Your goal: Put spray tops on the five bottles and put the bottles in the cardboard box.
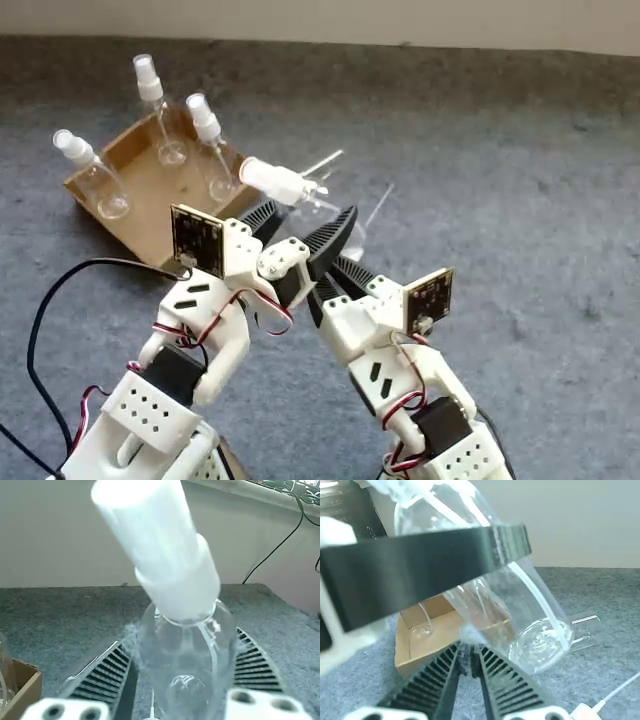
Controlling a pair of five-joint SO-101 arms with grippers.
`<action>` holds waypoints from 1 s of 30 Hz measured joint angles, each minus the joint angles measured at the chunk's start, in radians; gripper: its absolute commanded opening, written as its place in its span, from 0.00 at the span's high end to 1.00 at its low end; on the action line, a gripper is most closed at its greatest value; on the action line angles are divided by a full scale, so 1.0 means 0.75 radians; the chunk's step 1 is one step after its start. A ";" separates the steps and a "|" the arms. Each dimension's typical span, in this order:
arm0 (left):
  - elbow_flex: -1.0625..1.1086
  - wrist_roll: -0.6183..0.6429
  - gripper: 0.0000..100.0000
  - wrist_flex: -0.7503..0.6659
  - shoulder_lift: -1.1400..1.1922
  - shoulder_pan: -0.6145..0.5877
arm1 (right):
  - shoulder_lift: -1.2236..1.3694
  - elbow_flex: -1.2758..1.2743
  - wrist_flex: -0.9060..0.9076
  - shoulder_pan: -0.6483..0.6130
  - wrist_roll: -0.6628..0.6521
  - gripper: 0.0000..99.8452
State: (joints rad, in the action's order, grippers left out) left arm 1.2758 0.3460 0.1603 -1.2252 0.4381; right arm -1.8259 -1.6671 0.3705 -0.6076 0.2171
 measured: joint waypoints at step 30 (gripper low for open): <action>-0.018 -0.110 0.84 0.000 -0.002 -0.323 | 0.000 -0.002 0.000 0.088 0.000 0.98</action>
State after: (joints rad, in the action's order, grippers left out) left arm 1.2620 0.2631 0.1603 -1.2267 0.1956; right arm -1.8259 -1.6686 0.3705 -0.5416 0.2171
